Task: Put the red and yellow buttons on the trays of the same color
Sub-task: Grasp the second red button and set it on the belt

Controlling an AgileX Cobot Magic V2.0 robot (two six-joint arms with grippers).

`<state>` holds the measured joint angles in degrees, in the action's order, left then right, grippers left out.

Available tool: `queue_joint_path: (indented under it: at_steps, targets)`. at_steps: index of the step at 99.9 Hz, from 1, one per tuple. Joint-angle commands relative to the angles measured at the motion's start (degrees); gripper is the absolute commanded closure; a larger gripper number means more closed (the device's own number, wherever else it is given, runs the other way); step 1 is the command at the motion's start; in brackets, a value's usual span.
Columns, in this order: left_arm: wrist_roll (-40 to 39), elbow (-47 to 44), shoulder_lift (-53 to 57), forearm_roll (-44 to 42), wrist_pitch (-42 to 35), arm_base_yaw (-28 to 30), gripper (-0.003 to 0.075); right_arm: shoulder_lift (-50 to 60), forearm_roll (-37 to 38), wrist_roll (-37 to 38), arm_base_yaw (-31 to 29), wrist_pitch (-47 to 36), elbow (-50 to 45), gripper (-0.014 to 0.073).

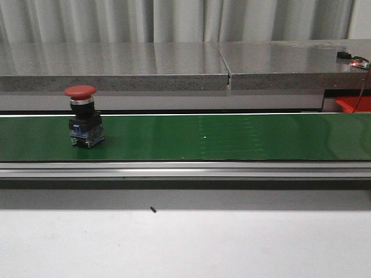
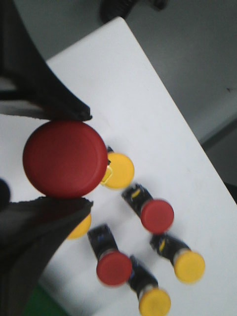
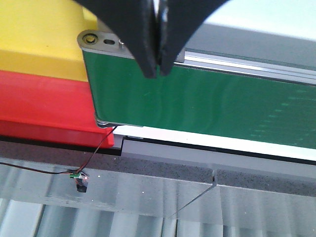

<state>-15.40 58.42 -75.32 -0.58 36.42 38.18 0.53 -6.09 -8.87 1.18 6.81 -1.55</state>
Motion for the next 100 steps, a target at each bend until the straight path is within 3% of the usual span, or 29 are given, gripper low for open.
queue_joint_path:
  at_steps: [1,40,73,100]
  targets:
    - [2.1,1.7,4.9,1.2,-2.5,-4.0,0.066,0.9,0.3,0.0,0.1,-4.7,0.9,0.0662]
    - [3.5,2.5,2.2,1.2,-2.9,-21.1,0.066,0.9,0.3,0.0,0.1,-4.7,0.9,0.0662]
    - [3.5,11.2,-8.5,1.2,1.2,-27.2,0.066,0.9,0.3,0.0,0.1,-4.7,0.9,0.0662]
    - [3.5,11.9,-13.4,1.4,1.7,-28.3,0.066,0.9,0.3,0.0,0.1,-4.7,0.9,0.0662]
